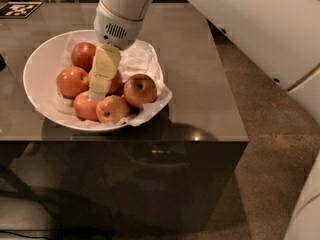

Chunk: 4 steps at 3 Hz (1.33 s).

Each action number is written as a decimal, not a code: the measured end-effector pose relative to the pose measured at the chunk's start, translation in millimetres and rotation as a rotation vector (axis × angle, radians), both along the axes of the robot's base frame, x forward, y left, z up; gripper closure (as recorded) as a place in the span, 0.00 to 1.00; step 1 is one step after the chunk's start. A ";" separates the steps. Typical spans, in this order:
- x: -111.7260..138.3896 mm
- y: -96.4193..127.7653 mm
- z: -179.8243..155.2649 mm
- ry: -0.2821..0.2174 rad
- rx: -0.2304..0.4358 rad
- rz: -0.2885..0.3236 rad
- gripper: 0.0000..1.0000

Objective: Pick apple from white bowl

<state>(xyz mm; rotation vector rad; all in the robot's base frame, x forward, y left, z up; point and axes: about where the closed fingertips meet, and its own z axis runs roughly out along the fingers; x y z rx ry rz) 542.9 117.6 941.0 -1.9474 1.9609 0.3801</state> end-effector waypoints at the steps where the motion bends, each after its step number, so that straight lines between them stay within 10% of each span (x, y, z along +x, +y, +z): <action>1: 15.4 -9.6 -16.8 0.027 0.005 -0.033 0.00; 4: 17.0 -1.9 -27.3 0.040 0.019 -0.009 0.00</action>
Offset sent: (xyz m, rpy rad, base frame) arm 0.0231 -0.0125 -0.0267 0.0035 0.0491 -0.0419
